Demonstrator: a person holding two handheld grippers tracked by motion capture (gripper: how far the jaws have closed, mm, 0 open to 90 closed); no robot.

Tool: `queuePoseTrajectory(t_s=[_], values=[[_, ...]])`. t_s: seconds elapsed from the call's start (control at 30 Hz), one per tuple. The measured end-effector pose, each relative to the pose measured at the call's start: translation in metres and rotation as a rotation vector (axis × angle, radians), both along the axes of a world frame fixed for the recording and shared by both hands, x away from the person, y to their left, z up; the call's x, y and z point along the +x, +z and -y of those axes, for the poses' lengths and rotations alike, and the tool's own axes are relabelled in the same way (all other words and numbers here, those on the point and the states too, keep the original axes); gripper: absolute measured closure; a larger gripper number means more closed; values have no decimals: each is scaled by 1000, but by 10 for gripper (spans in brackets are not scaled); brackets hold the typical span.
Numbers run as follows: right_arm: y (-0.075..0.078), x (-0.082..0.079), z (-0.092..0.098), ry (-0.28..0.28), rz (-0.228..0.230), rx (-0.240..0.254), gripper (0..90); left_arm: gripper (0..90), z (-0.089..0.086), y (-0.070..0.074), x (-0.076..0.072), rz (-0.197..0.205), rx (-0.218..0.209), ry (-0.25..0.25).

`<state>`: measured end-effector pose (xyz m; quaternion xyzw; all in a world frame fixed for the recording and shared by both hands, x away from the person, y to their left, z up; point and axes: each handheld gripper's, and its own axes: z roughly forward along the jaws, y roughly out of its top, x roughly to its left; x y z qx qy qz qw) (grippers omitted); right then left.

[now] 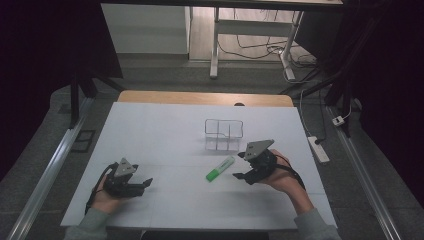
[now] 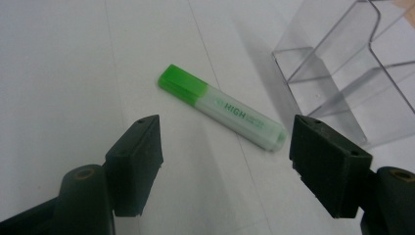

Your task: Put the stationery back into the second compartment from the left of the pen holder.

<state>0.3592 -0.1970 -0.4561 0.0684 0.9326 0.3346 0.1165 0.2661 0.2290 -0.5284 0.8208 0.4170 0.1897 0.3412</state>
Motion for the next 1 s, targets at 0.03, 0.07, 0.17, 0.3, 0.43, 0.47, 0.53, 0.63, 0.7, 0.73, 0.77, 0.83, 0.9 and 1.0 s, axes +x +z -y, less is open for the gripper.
queuePoseTrajectory(t_s=[0.03,0.07,0.17,0.3,0.43,0.47,0.53,0.63,0.7,0.73,0.77,0.83,0.9,1.0], values=[[0,1,-2,6,-1,-3,277,256,0,0,0,0,0,0],[0,2,-3,15,0,-10,277,256,0,0,-1,1,2,-2],[0,3,-7,29,-11,-20,277,255,1,-1,-1,0,2,-5],[0,5,-13,50,-20,-41,277,256,2,0,-1,2,3,-10],[2,8,-18,75,-17,-45,279,256,5,0,1,5,5,-18],[2,9,-21,90,-16,-46,280,256,5,0,1,4,4,-18],[3,11,-24,96,-26,-50,281,256,5,0,1,4,4,-17],[3,14,-29,118,-21,-53,284,257,4,0,1,2,6,-17],[4,15,-34,133,-20,-57,287,256,3,0,1,2,8,-15],[4,15,-34,133,-20,-57,287,257,3,0,1,2,8,-14],[4,16,-38,150,-18,-60,290,257,3,0,0,3,4,-12],[4,16,-43,168,-22,-56,293,257,3,0,0,4,5,-11],[4,18,-46,185,-25,-64,297,257,4,0,0,3,10,-15],[4,18,-49,196,-33,-72,298,257,5,0,-1,2,12,-15]])
